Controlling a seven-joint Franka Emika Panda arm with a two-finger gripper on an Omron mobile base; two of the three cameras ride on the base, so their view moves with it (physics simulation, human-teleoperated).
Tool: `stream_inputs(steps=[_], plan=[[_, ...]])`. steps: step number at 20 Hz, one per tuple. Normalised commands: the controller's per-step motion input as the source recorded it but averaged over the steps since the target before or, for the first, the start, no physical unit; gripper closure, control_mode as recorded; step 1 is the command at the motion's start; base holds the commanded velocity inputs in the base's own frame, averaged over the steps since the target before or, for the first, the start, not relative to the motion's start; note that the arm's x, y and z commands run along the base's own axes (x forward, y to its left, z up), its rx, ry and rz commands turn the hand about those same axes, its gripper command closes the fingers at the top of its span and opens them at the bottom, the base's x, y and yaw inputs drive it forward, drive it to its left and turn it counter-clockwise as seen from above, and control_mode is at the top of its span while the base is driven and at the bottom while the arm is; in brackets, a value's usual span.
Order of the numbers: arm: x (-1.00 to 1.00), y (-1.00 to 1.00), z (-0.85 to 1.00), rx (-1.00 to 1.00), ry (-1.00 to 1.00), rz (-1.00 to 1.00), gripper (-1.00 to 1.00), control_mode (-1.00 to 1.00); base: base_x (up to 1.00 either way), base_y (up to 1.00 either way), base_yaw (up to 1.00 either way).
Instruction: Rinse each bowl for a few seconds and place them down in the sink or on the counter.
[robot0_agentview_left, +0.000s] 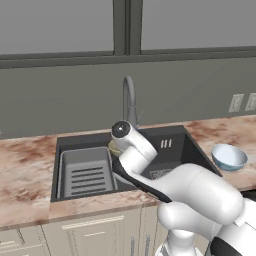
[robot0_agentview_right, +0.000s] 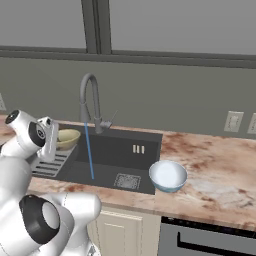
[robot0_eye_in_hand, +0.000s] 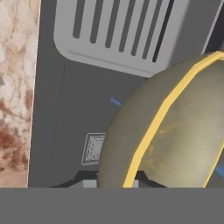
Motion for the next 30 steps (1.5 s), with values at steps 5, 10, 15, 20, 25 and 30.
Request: stream_inputs(steps=[5, 10, 15, 20, 25, 30], plan=[[0.0, -0.14, -0.11, -0.01, 0.0, -0.04, 1.0, -1.0, 0.0, 0.0, 0.0], [0.05, -0.11, -0.09, -0.01, 0.0, -0.02, 1.0, -1.0, 0.0, 0.0, 0.0], [0.09, -0.08, -0.1, -0.02, 0.0, 0.0, 1.0, -1.0, 0.0, 0.0, 0.0], [0.13, -0.04, -0.09, -0.03, 0.0, 0.0, 1.0, -1.0, 0.0, 0.0, 0.0], [0.2, 0.0, -0.12, -0.02, 0.01, 0.0, 1.0, -1.0, 0.0, 0.0, 0.0], [0.21, 0.0, -0.11, -0.02, 0.01, 0.0, 1.0, -1.0, 0.0, 0.0, 0.0]])
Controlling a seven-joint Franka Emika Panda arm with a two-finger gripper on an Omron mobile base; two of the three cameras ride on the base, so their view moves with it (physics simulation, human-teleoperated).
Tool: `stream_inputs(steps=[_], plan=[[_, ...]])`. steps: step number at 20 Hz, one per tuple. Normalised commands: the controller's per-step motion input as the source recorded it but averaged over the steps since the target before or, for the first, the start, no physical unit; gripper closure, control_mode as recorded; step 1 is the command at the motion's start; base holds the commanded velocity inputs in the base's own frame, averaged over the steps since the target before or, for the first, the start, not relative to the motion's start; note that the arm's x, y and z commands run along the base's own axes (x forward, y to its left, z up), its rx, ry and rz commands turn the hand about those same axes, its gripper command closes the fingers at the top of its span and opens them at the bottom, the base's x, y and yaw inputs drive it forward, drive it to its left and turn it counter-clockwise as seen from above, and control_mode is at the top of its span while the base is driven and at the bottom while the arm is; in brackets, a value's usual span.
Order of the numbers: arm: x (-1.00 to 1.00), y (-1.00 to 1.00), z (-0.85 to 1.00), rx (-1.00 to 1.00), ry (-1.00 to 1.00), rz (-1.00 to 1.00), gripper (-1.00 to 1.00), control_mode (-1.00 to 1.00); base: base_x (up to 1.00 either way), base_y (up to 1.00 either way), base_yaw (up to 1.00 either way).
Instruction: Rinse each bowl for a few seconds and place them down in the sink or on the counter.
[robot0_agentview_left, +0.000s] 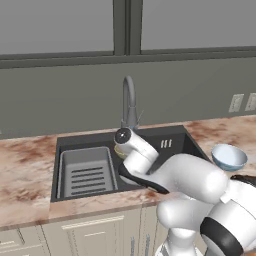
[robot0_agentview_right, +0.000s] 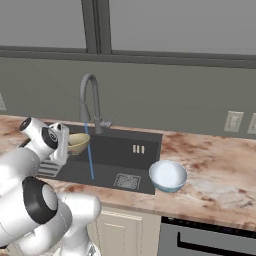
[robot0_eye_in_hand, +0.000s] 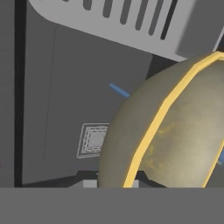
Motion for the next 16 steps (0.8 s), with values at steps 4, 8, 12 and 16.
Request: stream_inputs(steps=[4, 8, 12, 16], plan=[[0.25, 0.0, -0.13, -0.03, 0.02, -0.01, 1.0, -1.0, 0.0, 0.0, 0.0], [0.26, 0.0, -0.14, -0.02, 0.02, -0.01, 1.0, -1.0, 0.0, 0.0, 0.0], [0.24, 0.0, -0.13, -0.02, 0.01, -0.02, 1.0, -1.0, 0.0, 0.0, 0.0], [0.25, 0.0, -0.13, -0.02, 0.01, -0.02, 1.0, -1.0, 0.0, 0.0, 0.0]])
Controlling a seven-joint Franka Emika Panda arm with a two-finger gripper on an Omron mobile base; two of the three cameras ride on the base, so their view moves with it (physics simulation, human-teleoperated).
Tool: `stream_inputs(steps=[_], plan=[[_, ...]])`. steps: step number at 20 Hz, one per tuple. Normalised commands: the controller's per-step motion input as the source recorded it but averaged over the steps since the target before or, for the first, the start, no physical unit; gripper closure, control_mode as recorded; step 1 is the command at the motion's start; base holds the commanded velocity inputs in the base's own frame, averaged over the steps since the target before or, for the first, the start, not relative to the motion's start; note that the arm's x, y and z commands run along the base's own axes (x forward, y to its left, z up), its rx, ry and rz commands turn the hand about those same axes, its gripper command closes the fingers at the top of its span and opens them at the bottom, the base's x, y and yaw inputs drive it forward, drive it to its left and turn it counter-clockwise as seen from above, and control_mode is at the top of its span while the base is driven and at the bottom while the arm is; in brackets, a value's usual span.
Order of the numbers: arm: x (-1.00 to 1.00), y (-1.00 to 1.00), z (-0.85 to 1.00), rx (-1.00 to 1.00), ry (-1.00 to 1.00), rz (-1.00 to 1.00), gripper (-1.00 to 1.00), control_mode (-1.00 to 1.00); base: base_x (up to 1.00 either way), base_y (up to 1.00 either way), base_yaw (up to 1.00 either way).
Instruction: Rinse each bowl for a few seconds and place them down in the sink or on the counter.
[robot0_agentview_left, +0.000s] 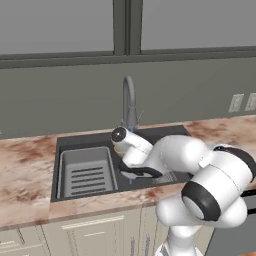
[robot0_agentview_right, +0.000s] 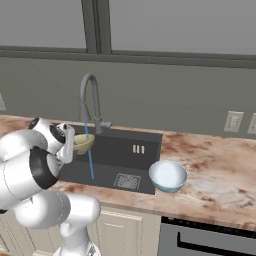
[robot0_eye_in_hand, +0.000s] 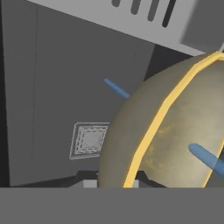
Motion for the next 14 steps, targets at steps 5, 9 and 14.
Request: stream_inputs(steps=[5, 9, 14], plan=[[0.16, 0.0, -0.1, -0.02, 0.0, -0.02, 1.0, -1.0, 0.0, 0.0, 0.0], [-0.08, 0.01, 0.0, -0.03, -0.03, -0.01, 1.0, -1.0, 0.0, 0.0, 0.0], [-0.08, 0.1, 0.09, -0.02, -0.05, 0.0, 1.0, -1.0, 0.0, 0.0, 0.0]])
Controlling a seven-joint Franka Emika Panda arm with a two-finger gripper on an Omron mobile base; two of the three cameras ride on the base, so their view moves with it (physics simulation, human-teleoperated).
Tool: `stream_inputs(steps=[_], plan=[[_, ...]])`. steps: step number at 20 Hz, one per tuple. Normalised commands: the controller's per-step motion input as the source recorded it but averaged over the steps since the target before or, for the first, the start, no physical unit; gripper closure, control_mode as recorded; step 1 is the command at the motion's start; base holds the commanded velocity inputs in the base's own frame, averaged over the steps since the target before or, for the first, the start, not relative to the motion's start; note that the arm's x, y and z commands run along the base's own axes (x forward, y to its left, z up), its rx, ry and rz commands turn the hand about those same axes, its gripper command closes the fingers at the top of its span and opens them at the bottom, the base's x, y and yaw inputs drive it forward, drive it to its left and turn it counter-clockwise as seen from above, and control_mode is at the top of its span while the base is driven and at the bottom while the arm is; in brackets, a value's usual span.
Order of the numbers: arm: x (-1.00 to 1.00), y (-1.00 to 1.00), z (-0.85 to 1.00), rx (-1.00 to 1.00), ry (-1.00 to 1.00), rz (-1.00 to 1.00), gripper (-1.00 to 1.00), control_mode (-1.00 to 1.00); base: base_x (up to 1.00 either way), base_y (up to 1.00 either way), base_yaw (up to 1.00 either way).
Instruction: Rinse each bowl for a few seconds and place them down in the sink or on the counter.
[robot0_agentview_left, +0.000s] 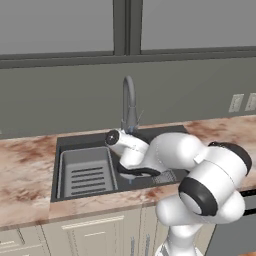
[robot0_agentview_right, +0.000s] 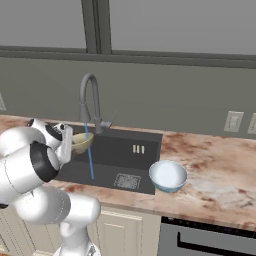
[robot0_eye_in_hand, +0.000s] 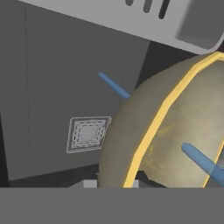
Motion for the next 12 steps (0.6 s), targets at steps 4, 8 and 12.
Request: stream_inputs(steps=[4, 8, 12], plan=[[-0.08, 0.15, 0.17, 0.02, -0.02, 0.0, 1.0, -1.0, 0.0, 0.0, 0.0], [-0.04, 0.2, 0.17, 0.06, 0.0, 0.02, 1.0, -1.0, 0.0, 0.0, 0.0], [-0.07, 0.23, 0.19, 0.07, 0.0, 0.05, 1.0, -1.0, 0.0, 0.0, 0.0]])
